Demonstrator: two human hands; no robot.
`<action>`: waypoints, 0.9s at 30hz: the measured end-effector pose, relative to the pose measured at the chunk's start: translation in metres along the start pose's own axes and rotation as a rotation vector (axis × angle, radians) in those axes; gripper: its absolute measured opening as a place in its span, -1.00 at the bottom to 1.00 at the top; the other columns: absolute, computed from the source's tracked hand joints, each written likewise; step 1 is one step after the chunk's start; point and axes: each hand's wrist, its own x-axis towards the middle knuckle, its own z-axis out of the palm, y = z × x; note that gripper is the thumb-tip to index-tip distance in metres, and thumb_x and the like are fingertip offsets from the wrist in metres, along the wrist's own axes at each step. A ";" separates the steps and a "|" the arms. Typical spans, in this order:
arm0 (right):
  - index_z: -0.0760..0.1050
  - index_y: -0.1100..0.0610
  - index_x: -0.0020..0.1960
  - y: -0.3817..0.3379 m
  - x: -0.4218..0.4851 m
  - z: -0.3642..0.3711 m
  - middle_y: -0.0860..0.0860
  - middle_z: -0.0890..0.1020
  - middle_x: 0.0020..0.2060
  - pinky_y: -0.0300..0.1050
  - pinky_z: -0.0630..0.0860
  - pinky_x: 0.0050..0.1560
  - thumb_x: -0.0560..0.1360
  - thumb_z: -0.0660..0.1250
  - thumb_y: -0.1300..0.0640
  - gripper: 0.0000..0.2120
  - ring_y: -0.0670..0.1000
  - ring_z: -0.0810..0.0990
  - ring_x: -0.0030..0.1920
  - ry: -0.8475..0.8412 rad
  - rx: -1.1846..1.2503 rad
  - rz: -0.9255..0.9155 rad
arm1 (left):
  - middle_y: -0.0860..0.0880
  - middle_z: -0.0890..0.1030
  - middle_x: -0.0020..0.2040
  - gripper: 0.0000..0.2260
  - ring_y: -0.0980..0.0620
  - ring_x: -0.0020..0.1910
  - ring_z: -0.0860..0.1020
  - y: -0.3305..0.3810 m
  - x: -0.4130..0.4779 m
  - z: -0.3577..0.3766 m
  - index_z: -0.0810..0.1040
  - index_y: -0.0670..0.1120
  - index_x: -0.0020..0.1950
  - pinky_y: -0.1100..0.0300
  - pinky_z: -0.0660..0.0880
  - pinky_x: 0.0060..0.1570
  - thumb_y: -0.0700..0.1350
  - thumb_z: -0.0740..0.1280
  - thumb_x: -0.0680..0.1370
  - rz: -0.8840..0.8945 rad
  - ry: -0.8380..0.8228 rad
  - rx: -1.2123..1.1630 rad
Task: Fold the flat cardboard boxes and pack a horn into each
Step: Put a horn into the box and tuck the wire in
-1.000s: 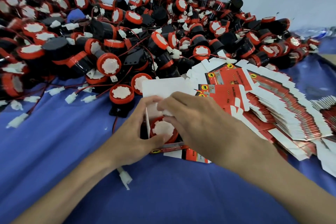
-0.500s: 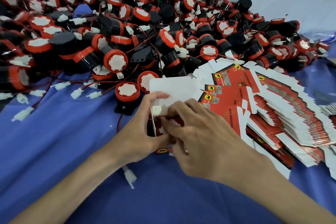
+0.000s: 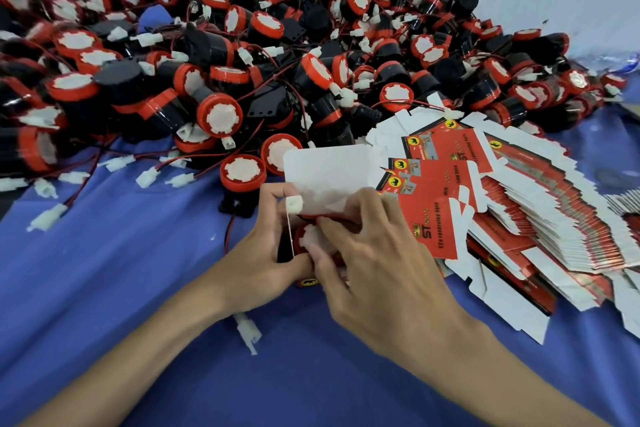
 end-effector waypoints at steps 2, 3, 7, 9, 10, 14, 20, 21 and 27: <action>0.52 -0.06 0.09 0.000 0.002 0.000 -0.03 0.44 -0.05 -0.15 0.49 -0.25 0.52 -0.07 -0.22 -0.54 0.00 0.45 -0.01 -0.048 -0.002 0.027 | 0.03 0.42 -0.14 -0.62 -0.01 -0.22 0.43 -0.001 -0.002 0.000 0.17 0.06 0.05 0.07 0.46 -0.25 -0.19 0.26 0.36 0.006 -0.011 -0.022; 0.50 -0.06 0.11 0.000 0.003 0.000 -0.04 0.47 -0.04 -0.12 0.51 -0.20 0.50 -0.08 -0.24 -0.52 0.00 0.48 -0.01 -0.067 0.001 0.034 | 0.04 0.40 -0.18 -0.65 0.04 -0.21 0.41 -0.002 -0.004 0.000 0.17 0.06 0.02 0.08 0.43 -0.26 -0.18 0.24 0.35 -0.008 -0.019 -0.047; 0.39 -0.05 0.13 -0.002 0.007 0.003 -0.05 0.53 0.01 -0.19 0.42 -0.14 0.50 0.09 -0.21 -0.67 0.01 0.49 0.07 -0.074 0.037 0.008 | -0.16 0.37 -0.08 -0.64 -0.10 -0.14 0.37 -0.005 -0.005 -0.004 0.20 -0.01 0.00 -0.10 0.37 -0.24 -0.12 0.27 0.29 0.010 -0.060 -0.094; 0.38 -0.04 0.15 0.000 0.009 0.004 -0.07 0.53 0.01 -0.21 0.36 -0.18 0.49 0.09 -0.20 -0.65 0.00 0.50 0.06 -0.070 0.033 0.000 | -0.01 0.40 -0.16 -0.69 0.01 -0.18 0.40 -0.006 -0.004 -0.005 0.24 0.04 -0.03 0.06 0.40 -0.26 -0.06 0.28 0.31 0.021 -0.034 -0.094; 0.39 -0.04 0.16 0.000 0.010 0.004 -0.08 0.54 0.01 -0.19 0.35 -0.21 0.47 0.06 -0.21 -0.61 0.01 0.51 0.03 -0.065 0.028 0.000 | 0.11 0.40 -0.20 -0.75 0.11 -0.22 0.41 -0.006 -0.004 -0.005 0.26 0.08 -0.06 0.20 0.41 -0.27 -0.01 0.29 0.35 0.018 -0.016 -0.092; 0.44 -0.03 0.11 0.002 0.011 0.002 -0.10 0.56 -0.05 -0.16 0.37 -0.26 0.46 0.06 -0.21 -0.62 0.01 0.53 -0.03 -0.031 0.032 0.018 | 0.18 0.45 -0.30 -0.86 0.23 -0.34 0.43 0.000 -0.001 0.001 0.35 0.16 -0.17 0.35 0.44 -0.30 0.16 0.26 0.43 0.034 0.104 -0.014; 0.43 -0.02 0.10 0.005 0.010 -0.002 -0.10 0.57 -0.10 -0.18 0.23 -0.35 0.41 0.08 -0.22 -0.60 0.02 0.56 -0.05 0.016 -0.014 0.054 | 0.12 0.51 -0.23 -0.87 0.20 -0.27 0.50 0.004 -0.001 0.005 0.39 0.08 -0.06 0.42 0.42 -0.26 0.07 0.25 0.46 0.114 0.155 0.120; 0.42 -0.01 0.08 0.004 0.011 -0.003 -0.11 0.56 -0.13 -0.18 0.21 -0.36 0.39 0.04 -0.23 -0.58 0.01 0.56 -0.09 0.021 -0.028 0.064 | 0.09 0.51 -0.22 -0.89 0.18 -0.28 0.49 0.003 -0.001 0.005 0.38 0.13 -0.06 0.40 0.42 -0.26 0.08 0.24 0.46 0.124 0.182 0.146; 0.42 -0.03 0.06 0.007 0.011 0.000 -0.14 0.56 -0.13 -0.19 0.19 -0.37 0.39 0.13 -0.25 -0.62 -0.02 0.56 -0.10 0.066 0.010 0.067 | 0.18 0.43 -0.21 -0.96 0.14 -0.23 0.44 0.001 0.001 0.007 0.38 0.12 -0.10 0.35 0.36 -0.23 -0.02 0.17 0.50 0.216 0.201 0.332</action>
